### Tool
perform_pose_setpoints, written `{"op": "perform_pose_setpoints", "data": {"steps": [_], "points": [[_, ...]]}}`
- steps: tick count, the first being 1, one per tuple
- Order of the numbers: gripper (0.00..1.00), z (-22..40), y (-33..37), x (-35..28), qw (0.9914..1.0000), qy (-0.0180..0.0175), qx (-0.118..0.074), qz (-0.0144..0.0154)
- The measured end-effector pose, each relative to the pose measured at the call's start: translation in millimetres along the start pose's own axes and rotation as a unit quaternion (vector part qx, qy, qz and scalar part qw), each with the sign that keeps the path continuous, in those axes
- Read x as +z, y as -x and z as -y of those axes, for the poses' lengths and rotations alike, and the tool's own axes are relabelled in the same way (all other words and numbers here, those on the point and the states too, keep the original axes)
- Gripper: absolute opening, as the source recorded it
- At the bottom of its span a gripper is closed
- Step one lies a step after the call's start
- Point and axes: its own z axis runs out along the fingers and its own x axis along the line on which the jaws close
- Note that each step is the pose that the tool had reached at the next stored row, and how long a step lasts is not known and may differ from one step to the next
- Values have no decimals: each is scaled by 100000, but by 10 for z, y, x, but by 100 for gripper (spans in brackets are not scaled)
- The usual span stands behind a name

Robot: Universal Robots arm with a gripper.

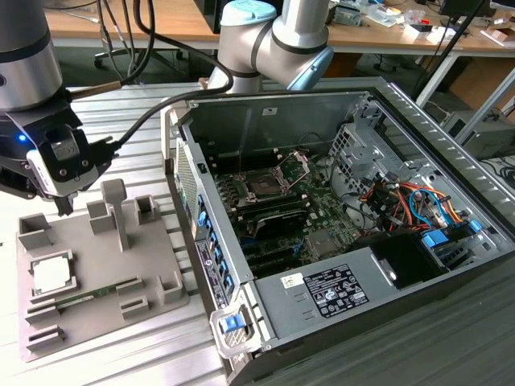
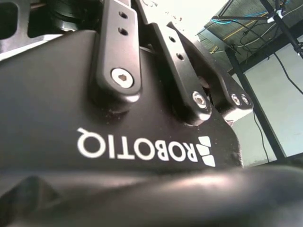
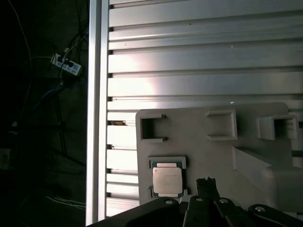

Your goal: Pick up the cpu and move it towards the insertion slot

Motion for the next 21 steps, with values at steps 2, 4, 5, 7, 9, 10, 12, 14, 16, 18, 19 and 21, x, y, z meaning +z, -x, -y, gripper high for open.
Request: {"op": "perform_pose_setpoints", "data": {"steps": [2, 4, 5, 7, 9, 10, 12, 14, 16, 18, 19, 21], "points": [[11, 0, 0, 5, 100000, -3, 0, -3], [11, 1, -3, 11, 100000, 3, 4, 5], [11, 2, -4, 13, 100000, 1, 1, 5], [11, 7, -12, 18, 100000, -1, -5, 3], [11, 12, -21, 22, 100000, -2, -10, -1], [11, 19, -25, 24, 100000, -2, -22, -2], [11, 34, -30, 29, 100000, 0, -45, 1], [11, 42, -34, 33, 100000, 1, -53, -1], [11, 50, -37, 38, 100000, -1, -63, -2], [11, 58, -42, 44, 100000, -1, -79, -4], [11, 61, -43, 47, 100000, 2, -86, 1], [11, 67, -45, 52, 100000, -1, -100, -2]]}}
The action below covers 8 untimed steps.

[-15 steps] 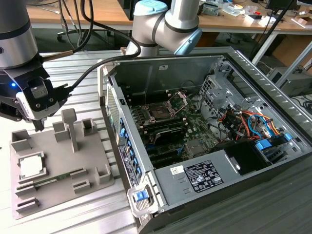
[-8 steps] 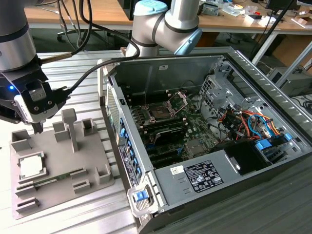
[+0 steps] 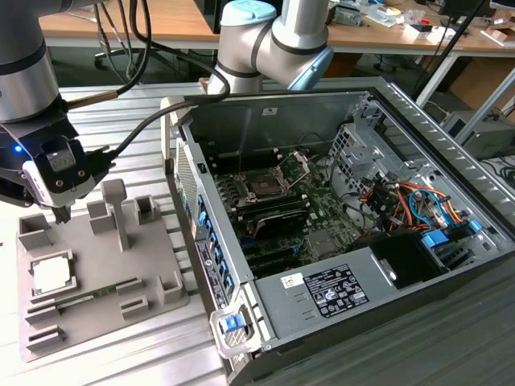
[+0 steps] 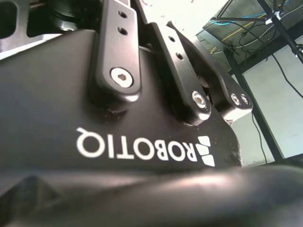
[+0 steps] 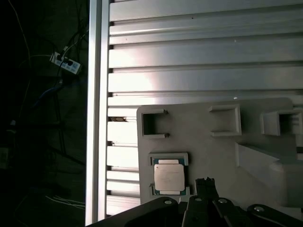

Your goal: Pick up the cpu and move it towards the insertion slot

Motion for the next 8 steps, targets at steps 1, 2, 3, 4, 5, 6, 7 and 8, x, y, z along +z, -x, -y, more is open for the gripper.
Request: {"op": "perform_pose_setpoints", "data": {"steps": [1, 2, 3, 4, 5, 6, 7, 8], "points": [[11, 3, -2, 4, 100000, 0, -1, -2], [11, 5, -2, 7, 100000, 0, -10, -2], [11, 7, -3, 9, 100000, 2, -14, 1], [11, 9, -4, 12, 100000, 1, -18, -5], [11, 11, -5, 15, 100000, -1, -25, -5], [11, 12, -5, 17, 100000, -4, -26, -9], [11, 13, -6, 19, 100000, -5, -32, -12], [11, 15, -6, 22, 100000, -3, -38, -9]]}}
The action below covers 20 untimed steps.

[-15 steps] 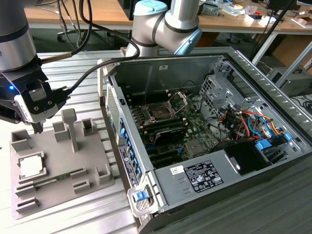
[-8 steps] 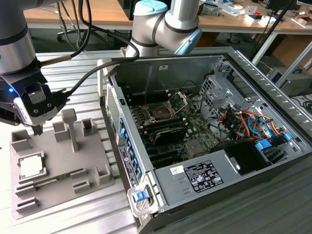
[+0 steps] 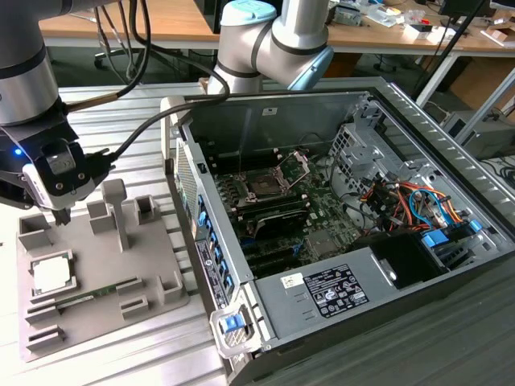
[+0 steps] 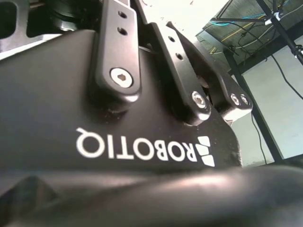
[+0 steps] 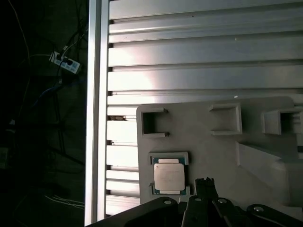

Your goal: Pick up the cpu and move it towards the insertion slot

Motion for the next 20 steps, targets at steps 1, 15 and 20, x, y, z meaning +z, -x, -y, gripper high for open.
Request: {"op": "perform_pose_setpoints", "data": {"steps": [1, 15, 20], "points": [[11, 1, 0, 2, 100000, -1, -3, 3], [11, 12, -2, 34, 100000, 0, -52, 1], [11, 16, -2, 47, 100000, 4, -64, 2]]}}
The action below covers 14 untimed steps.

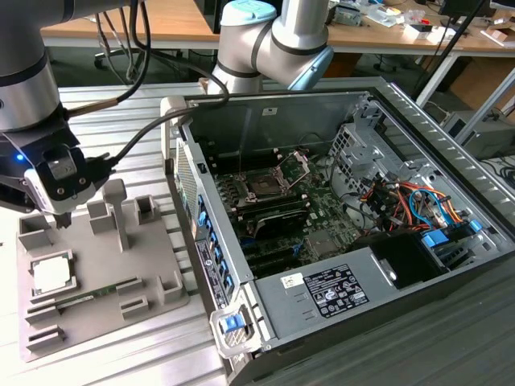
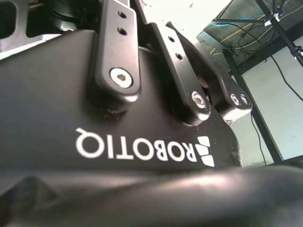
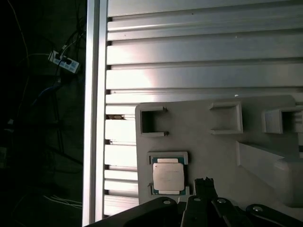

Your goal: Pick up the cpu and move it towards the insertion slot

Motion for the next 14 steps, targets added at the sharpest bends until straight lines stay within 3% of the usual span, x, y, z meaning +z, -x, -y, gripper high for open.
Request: {"op": "perform_pose_setpoints", "data": {"steps": [14], "points": [[11, 11, -1, 41, 100000, -1, -28, 0]]}}
